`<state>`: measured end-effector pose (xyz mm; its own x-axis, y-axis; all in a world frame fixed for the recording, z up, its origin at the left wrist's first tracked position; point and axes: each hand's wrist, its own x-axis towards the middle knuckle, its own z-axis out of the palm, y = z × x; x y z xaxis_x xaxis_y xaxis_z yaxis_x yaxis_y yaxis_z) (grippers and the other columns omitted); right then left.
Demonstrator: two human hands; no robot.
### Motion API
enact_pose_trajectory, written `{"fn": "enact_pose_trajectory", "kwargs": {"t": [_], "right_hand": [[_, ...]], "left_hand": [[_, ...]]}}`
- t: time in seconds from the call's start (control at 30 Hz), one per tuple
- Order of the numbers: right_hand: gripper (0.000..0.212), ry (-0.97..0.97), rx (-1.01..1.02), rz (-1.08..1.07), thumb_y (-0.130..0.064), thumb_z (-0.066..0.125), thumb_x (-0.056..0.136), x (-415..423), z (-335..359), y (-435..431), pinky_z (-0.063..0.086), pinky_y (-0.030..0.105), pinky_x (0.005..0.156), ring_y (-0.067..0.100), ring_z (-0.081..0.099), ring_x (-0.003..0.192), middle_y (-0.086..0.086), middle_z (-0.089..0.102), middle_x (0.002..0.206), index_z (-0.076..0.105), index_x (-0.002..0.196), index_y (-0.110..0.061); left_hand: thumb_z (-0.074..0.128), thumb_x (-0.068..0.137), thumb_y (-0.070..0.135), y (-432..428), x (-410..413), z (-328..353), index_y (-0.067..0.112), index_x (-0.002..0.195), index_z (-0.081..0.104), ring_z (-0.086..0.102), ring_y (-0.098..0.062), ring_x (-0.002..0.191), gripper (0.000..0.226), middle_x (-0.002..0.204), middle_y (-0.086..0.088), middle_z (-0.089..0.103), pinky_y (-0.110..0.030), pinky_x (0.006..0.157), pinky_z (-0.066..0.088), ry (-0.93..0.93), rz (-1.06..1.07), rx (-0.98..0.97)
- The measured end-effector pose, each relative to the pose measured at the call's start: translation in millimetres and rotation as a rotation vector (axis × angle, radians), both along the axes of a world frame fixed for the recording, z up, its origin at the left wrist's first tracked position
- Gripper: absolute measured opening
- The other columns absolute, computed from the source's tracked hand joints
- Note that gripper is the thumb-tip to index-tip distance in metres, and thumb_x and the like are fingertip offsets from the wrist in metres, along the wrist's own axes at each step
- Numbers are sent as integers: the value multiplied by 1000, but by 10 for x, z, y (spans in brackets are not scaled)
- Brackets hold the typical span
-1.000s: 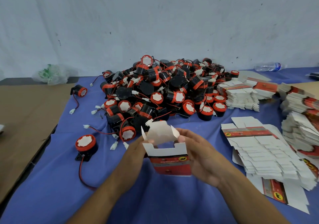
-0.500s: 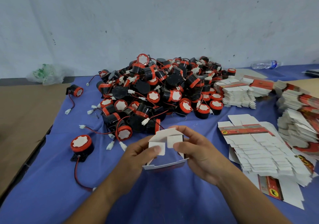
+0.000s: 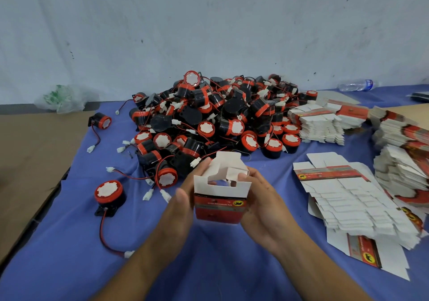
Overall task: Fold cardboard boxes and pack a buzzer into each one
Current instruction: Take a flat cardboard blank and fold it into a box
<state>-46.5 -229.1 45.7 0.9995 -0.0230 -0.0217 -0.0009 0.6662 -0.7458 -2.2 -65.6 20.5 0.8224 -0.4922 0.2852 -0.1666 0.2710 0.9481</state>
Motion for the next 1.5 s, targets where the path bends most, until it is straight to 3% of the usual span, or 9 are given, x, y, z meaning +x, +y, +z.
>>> {"fn": "enact_pose_trajectory", "kwargs": {"t": [0.3,0.5,0.6,0.7,0.87,1.07,1.2,1.33,1.5], "right_hand": [[30,-181,-274,11,-22,64,88,-48,-66,101,55,22,67,16,72,85,9,75,98,60,116,-13],[52,-167,-378,37,-61,69,82,-81,-75,157,55,30,88,16,68,106,3,71,115,62,118,-23],[34,-157,-356,50,-29,71,86,-73,-76,170,56,25,77,15,71,93,3,74,103,59,116,-22],[24,-104,-260,-25,-12,65,82,-47,-54,182,57,33,72,23,69,85,11,73,100,64,105,-22],[22,-47,-167,-71,-3,65,90,-34,-32,141,54,38,68,25,66,81,14,72,98,62,104,-20],[27,-148,-360,14,-44,76,79,-40,-97,112,51,25,69,14,61,83,4,64,93,61,98,-30],[60,-69,-536,3,-91,52,68,-9,-9,12,49,24,76,9,60,79,-6,66,84,64,80,-33],[62,-99,-618,66,-70,69,76,-67,85,-160,40,56,95,23,53,90,0,65,88,55,92,-12],[21,-94,-701,83,-35,69,82,-104,85,-169,52,34,80,20,64,85,3,73,92,59,100,-30]], "left_hand": [[59,85,48,32,60,-6,38,123,59,64,-19,109,40,123,1,64,-32,82,52,-30,244,-56],[46,83,21,20,65,31,37,106,68,65,-17,100,36,110,3,69,-33,79,49,-31,331,-7],[45,87,23,11,16,89,41,105,68,65,-10,96,35,107,8,70,-19,72,52,-67,349,24],[43,95,49,-15,-97,115,55,122,53,59,6,109,29,120,26,61,-8,80,46,-161,378,103],[66,78,59,-58,-194,45,30,150,22,32,2,139,89,148,22,33,-6,103,29,-466,399,400],[70,78,47,-45,-175,71,16,141,43,37,-5,136,76,145,1,42,-9,105,30,-717,558,456],[71,79,41,-20,-150,100,11,138,48,38,-8,137,70,144,-3,43,-11,106,31,-844,505,508],[70,77,36,-38,-153,127,7,138,48,35,-4,137,72,144,-2,41,-8,102,32,-887,434,540],[73,74,34,-57,-182,128,17,144,35,35,-6,139,81,147,6,38,-11,106,31,-849,380,497]]}}
